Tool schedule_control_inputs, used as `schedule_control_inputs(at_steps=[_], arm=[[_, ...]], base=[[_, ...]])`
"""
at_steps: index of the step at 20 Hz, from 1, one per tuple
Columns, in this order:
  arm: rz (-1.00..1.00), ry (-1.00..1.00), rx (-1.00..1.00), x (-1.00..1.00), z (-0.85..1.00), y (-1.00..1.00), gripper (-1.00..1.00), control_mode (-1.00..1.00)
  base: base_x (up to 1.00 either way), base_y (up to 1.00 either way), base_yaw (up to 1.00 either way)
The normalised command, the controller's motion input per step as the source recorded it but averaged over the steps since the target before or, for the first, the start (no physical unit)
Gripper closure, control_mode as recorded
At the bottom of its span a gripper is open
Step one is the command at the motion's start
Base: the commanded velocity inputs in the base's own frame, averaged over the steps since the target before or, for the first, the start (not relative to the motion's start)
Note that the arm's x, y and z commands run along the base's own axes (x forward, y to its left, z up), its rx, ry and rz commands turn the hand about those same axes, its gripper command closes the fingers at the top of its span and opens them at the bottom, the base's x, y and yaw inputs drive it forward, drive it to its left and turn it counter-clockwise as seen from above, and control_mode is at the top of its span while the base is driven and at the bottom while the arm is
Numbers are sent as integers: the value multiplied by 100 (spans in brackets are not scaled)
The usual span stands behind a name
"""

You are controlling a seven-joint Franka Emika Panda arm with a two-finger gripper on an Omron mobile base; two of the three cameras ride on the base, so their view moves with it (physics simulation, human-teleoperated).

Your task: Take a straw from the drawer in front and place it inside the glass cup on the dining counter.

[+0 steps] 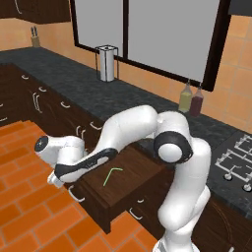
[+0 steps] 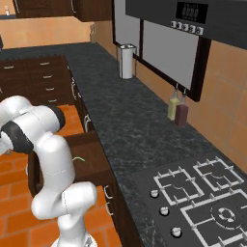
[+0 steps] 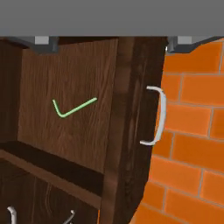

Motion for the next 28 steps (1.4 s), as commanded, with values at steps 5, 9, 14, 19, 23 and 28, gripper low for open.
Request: schedule_control_inputs(at_steps=[5,9,14,19,23,28], arm=[[-19,22,16,54,17,-87,-100,-100],[-7,26,17,55,-18,-50,-100,-100],[-1,24,11,67,-63,-7,-100,-100],[0,9,3,33,-66,1,-100,-100],[0,4,0,9,-61,27,-100,-100],[0,0,0,6,-51,18,-100,-100]], base=[[0,0,0],[0,0,0],[0,0,0],[0,0,0],[0,0,0],[0,0,0]])
